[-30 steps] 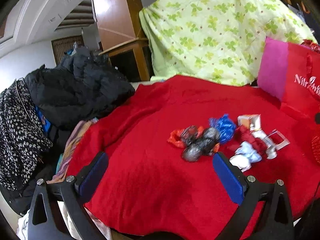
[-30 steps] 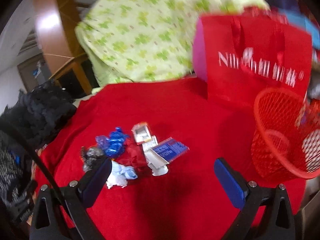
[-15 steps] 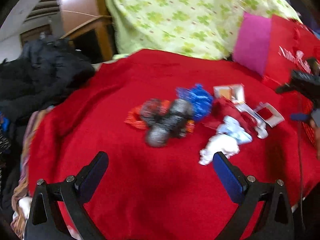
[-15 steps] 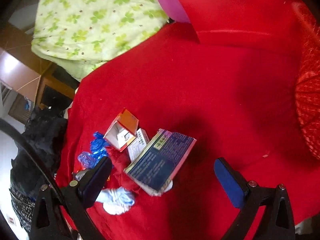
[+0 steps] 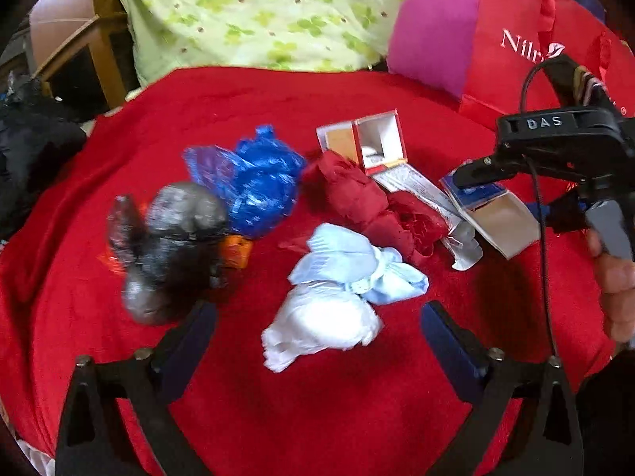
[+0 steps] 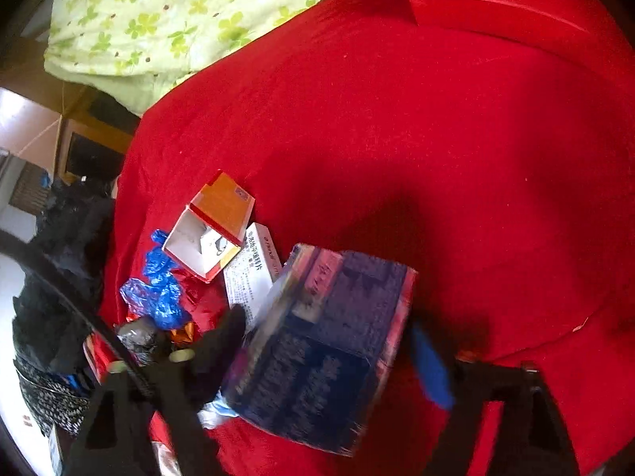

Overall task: Collect trash
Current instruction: 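Grasp the blue medicine box with the right tool while the left tool reaches the white tissue, then grasp the white tissue with the left tool while the right tool carries the box to the basket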

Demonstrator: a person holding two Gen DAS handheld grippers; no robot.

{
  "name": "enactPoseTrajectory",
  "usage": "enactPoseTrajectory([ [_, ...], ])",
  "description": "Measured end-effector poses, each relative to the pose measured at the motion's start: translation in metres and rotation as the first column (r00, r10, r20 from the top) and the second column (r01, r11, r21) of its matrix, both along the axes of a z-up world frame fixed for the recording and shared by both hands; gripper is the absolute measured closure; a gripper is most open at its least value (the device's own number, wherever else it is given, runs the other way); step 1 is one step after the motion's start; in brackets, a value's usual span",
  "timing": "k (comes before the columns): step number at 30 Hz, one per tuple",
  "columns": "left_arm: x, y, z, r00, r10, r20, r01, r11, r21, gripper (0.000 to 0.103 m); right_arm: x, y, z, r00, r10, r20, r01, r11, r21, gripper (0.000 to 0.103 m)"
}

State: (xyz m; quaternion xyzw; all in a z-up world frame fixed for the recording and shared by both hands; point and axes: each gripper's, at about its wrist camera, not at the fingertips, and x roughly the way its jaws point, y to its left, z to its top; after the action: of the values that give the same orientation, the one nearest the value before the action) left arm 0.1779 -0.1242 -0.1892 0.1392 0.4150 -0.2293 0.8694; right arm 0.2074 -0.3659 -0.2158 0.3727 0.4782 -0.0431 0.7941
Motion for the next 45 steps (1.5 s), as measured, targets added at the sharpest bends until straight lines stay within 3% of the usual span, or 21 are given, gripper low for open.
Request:
enactPoseTrajectory([
  [1,0.002,-0.002,-0.003,1.000,0.001,-0.022,-0.001,1.000,-0.003,0.019,-0.001,-0.001,0.000,1.000,0.005,0.005,-0.005,1.000,0.011,0.032],
  [3,0.005,-0.004,-0.009,0.997,-0.015,-0.080,0.013,1.000,-0.023,0.047,-0.004,-0.005,0.001,1.000,0.012,0.013,-0.012,1.000,0.013,0.033],
  [9,-0.006,0.002,-0.010,0.995,0.003,-0.101,-0.009,0.998,-0.056,0.062,-0.019,-0.008,0.022,0.996,0.026,0.091,-0.020,0.998,-0.065,0.033],
  [14,-0.018,0.022,0.004,0.995,0.030,-0.098,-0.040,0.994,-0.102,0.064,-0.036,-0.009,0.051,0.973,0.049,0.226,-0.021,0.992,-0.122,0.033],
  [17,-0.037,0.033,0.022,0.998,0.040,-0.053,-0.046,0.993,-0.107,0.064,-0.048,-0.009,0.068,0.945,0.057,0.322,-0.017,0.992,-0.128,0.033],
  [23,-0.063,0.044,0.076,0.997,0.041,0.072,-0.030,0.989,-0.147,0.064,-0.091,-0.007,0.111,0.848,0.074,0.525,0.044,0.977,-0.210,0.033],
  [26,-0.072,0.033,0.100,0.991,0.005,0.133,0.015,0.988,-0.152,0.064,-0.119,-0.008,0.134,0.782,0.073,0.619,0.101,0.965,-0.242,0.033],
  [30,-0.086,-0.001,0.119,0.981,-0.076,0.180,0.104,0.983,-0.153,0.064,-0.162,-0.021,0.154,0.704,0.045,0.709,0.201,0.944,-0.260,0.033],
  [34,-0.105,-0.045,0.136,0.960,-0.176,0.217,0.212,0.965,-0.155,0.064,-0.205,-0.050,0.165,0.656,-0.011,0.755,0.327,0.905,-0.271,0.032],
  [45,-0.140,-0.186,0.167,0.883,-0.401,0.244,0.450,0.872,-0.194,0.063,-0.284,-0.164,0.155,0.549,-0.299,0.780,0.568,0.818,-0.086,0.031],
])
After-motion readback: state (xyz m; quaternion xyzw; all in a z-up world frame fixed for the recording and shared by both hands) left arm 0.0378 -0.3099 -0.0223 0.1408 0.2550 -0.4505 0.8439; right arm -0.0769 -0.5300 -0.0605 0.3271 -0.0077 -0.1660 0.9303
